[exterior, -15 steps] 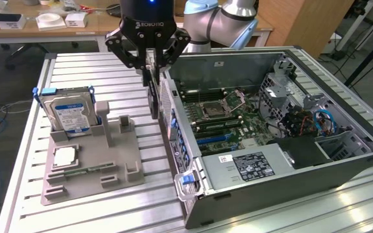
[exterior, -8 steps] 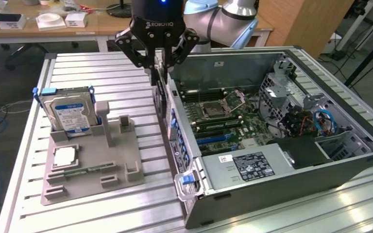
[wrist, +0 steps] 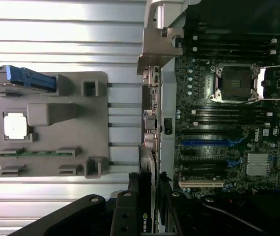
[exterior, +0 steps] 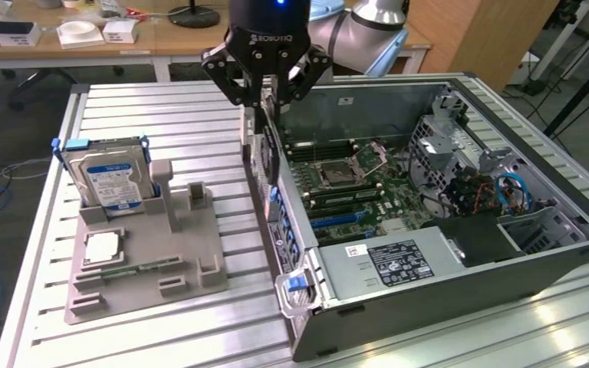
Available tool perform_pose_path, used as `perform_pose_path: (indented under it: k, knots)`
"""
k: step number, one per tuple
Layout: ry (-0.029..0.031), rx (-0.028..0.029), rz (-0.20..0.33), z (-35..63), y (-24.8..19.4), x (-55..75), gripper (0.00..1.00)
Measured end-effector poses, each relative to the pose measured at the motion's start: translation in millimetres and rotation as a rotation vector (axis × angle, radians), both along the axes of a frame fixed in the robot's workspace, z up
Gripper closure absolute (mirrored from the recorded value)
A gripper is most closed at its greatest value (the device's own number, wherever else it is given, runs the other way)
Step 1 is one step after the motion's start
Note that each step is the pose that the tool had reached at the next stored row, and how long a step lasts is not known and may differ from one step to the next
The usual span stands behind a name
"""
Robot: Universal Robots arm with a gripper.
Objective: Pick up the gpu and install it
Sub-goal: 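Pick up the gpu and move the gpu toward the slot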
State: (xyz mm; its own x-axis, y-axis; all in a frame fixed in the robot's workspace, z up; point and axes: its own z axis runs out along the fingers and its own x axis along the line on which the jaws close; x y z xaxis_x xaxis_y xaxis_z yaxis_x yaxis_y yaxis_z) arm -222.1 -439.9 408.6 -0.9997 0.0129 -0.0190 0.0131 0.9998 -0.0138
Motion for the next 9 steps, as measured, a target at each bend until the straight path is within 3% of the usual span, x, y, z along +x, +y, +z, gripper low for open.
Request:
perform_pose_path:
  k: [9]
  knots:
    - [0.0018,0.0,0.0,0.0,0.0,22.7,0.74]
